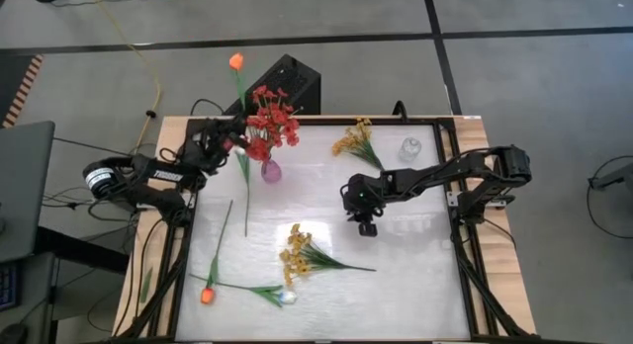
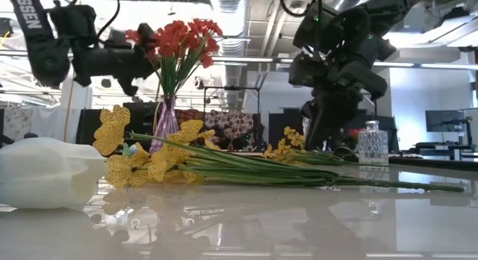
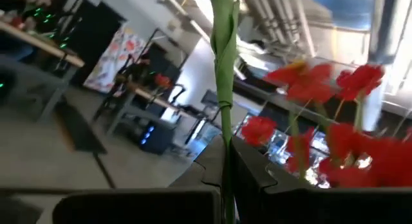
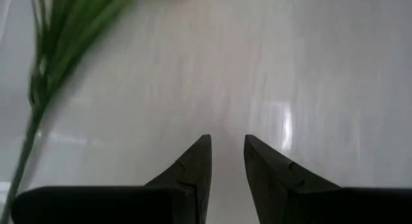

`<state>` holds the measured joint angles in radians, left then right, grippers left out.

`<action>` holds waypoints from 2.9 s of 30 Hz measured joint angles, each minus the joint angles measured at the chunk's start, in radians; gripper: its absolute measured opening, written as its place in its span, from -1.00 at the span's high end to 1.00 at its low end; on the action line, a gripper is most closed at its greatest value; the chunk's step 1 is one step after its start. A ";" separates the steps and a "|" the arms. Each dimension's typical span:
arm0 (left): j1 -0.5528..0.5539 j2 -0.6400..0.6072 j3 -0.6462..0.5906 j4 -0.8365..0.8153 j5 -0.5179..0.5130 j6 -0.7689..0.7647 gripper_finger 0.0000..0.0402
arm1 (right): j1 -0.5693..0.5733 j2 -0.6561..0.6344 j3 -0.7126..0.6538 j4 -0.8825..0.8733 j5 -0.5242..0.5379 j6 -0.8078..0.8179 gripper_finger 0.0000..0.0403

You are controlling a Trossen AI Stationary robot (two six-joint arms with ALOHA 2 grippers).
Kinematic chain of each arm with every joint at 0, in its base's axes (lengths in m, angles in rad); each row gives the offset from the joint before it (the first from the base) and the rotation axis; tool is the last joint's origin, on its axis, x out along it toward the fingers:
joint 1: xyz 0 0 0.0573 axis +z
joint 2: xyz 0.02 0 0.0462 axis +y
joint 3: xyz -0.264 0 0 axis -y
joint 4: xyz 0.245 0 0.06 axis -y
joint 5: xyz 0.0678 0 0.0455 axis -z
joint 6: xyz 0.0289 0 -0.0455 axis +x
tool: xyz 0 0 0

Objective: Sort flowers into vase by color
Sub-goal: Put the top orange tulip into the pink vase

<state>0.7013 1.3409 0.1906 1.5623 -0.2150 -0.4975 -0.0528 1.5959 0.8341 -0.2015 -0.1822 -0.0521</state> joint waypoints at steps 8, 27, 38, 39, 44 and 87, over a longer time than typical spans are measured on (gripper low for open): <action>-0.016 -0.075 -0.030 0.003 -0.026 -0.010 1.00 | -0.008 0.087 0.001 0.570 0.002 -0.027 0.41; -0.200 -0.188 -0.030 0.000 -0.168 0.187 1.00 | -0.159 0.451 0.293 1.019 -0.008 -0.054 0.21; -0.212 -0.165 -0.023 0.005 -0.180 0.214 1.00 | -0.214 0.455 0.338 0.967 -0.012 -0.053 0.03; -0.212 -0.163 -0.023 0.004 -0.178 0.222 1.00 | -0.219 0.455 0.338 0.968 -0.019 -0.053 0.03; -0.204 -0.145 0.019 0.005 -0.080 0.270 1.00 | -0.232 0.455 0.345 0.970 -0.029 -0.072 0.02; -0.519 -0.383 0.264 -0.327 0.556 0.410 1.00 | 0.018 0.035 0.352 0.760 -0.080 -0.297 0.19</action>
<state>0.1820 0.9580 0.4542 1.2350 0.3406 -0.0874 -0.0344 1.6305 1.1858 0.5588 -0.2617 -0.3495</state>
